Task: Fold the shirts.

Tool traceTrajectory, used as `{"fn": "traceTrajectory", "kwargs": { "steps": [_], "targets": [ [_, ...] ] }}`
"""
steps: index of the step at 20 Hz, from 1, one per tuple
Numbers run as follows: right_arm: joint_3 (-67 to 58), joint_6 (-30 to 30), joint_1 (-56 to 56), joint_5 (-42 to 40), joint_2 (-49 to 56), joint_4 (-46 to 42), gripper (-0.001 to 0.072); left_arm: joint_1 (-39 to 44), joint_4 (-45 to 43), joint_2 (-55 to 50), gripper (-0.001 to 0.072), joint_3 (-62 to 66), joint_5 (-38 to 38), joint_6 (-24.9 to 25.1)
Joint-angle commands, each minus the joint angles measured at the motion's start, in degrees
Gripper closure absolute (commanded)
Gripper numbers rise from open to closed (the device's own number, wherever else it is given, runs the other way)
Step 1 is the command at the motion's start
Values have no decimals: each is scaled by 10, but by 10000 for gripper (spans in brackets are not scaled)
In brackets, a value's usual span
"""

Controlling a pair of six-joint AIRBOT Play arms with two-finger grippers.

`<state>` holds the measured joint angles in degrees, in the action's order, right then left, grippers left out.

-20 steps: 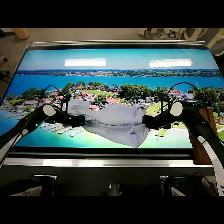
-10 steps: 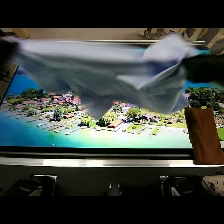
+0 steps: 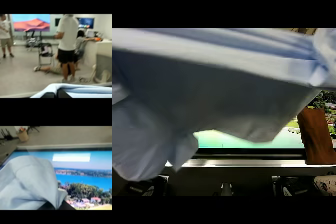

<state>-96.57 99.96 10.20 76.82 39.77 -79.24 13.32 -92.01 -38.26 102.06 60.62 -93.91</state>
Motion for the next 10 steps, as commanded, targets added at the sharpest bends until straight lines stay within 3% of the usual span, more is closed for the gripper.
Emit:
{"fn": "traceTrajectory", "kwargs": {
  "steps": [1, 3, 4, 8, 10],
  "targets": [
    [17, 9, 0, 134, 80, -26, 695, -1, -58, -63, 670, -52, 92, -4],
    [73, 11, 0, 146, 157, -17, 695, -1, -60, -113, 669, -138, 87, -4],
    [110, 4, 0, 113, 194, -12, 695, -1, -62, -138, 669, -184, 67, -4],
    [226, -3, 0, -147, 362, 57, 695, -25, -59, -274, 668, -313, -40, -32],
    [225, 19, 0, -201, 439, 116, 695, -41, -41, -345, 667, -313, -42, -69]
  ]
}}
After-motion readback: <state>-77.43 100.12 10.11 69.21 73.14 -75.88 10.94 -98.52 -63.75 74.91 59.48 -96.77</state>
